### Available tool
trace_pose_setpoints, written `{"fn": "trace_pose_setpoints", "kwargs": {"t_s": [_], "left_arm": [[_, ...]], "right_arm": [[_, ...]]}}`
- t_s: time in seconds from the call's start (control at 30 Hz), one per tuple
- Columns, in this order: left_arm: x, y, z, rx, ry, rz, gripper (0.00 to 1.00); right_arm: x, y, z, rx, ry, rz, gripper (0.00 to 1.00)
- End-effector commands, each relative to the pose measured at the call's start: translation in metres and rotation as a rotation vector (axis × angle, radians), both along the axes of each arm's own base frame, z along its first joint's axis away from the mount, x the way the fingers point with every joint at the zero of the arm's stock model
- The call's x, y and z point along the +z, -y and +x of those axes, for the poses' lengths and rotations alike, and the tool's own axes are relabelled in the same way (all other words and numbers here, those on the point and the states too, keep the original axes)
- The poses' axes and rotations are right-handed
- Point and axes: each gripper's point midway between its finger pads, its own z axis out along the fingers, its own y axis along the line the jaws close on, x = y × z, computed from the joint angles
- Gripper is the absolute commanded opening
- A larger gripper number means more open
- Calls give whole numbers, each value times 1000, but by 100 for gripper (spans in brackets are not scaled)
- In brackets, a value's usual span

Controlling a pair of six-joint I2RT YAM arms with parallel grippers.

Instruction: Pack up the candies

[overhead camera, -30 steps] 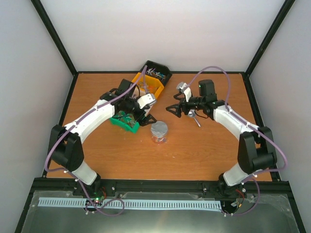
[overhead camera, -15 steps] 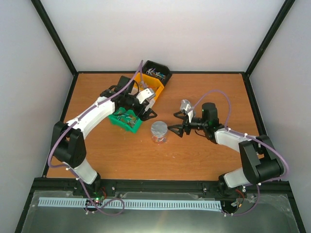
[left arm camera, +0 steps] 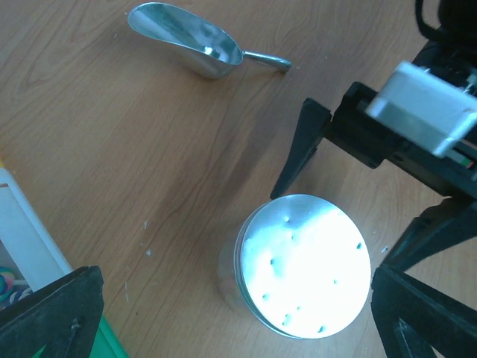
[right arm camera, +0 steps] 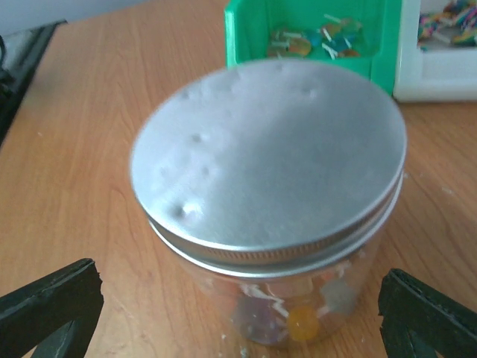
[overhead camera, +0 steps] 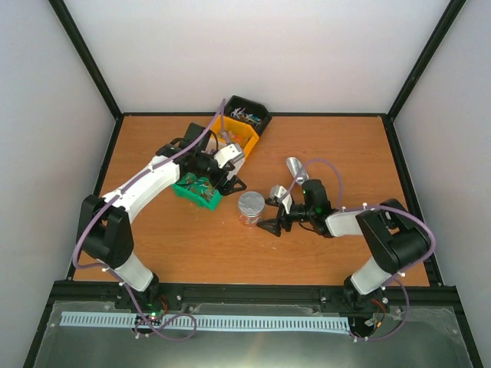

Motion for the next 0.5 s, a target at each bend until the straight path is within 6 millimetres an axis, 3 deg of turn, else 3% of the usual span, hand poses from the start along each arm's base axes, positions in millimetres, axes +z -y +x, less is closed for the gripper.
{"fn": "trace_pose_setpoints", "kwargs": {"t_s": [0.0,0.27,0.47], "left_arm": [[10,-6,-8,-24,46,6,100],[-2,-16,-18,-32,58,47,100],[-8,-21,-24,-40,44,77,98]], "right_arm": [[-13,-7,9,-5,109,-24,100],[-37,-29,0,57,152,-55,100],[-50,-36,12,8,177,-55,100]]}}
